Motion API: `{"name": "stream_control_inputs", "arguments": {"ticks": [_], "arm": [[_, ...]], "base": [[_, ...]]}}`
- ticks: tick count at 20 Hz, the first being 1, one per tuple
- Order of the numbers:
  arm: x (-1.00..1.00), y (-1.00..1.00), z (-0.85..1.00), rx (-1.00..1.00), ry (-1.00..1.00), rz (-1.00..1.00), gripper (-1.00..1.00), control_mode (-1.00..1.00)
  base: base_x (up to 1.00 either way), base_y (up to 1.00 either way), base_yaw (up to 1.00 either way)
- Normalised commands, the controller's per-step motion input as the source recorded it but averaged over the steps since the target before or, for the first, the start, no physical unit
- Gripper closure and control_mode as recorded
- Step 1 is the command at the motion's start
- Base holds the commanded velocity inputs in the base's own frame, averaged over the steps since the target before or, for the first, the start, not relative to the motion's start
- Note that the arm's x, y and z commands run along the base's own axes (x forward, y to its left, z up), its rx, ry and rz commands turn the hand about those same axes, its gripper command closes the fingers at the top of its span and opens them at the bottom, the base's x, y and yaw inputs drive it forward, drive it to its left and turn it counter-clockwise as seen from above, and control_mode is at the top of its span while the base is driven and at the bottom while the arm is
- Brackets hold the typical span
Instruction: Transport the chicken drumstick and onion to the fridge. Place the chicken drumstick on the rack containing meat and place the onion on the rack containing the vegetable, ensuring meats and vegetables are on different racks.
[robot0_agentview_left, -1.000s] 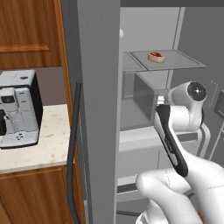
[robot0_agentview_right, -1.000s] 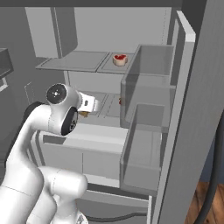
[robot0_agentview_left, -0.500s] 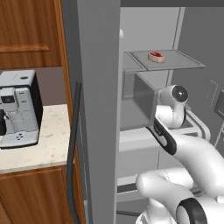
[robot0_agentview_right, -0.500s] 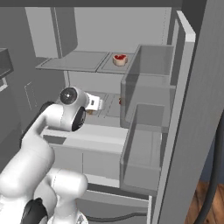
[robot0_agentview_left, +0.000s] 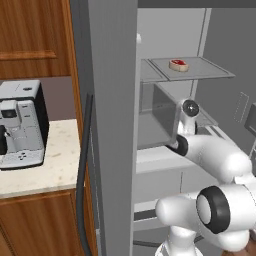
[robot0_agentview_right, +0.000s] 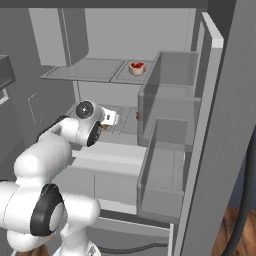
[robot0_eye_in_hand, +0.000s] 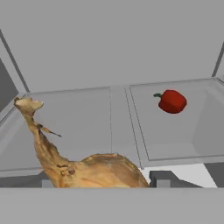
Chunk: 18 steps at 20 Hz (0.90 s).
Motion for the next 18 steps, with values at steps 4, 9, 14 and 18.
{"name": "stream_control_inputs", "arguments": {"ticks": [4,9,14,18], "arm": [[0.43,0.12,-0.28,0.00,0.00,0.00,1.00,-1.00],[0.49,0.12,-0.23,0.00,0.00,0.00,1.00,-1.00],[0.38,0.12,-0.08,0.00,0.00,0.00,1.00,-1.00],[0.34,0.19,-0.11,0.00,0.02,0.00,1.00,-1.00]], "base": [[0.00,0.00,0.00],[0.00,0.00,0.00],[0.00,0.00,0.00],[0.00,0.00,0.00]]}}
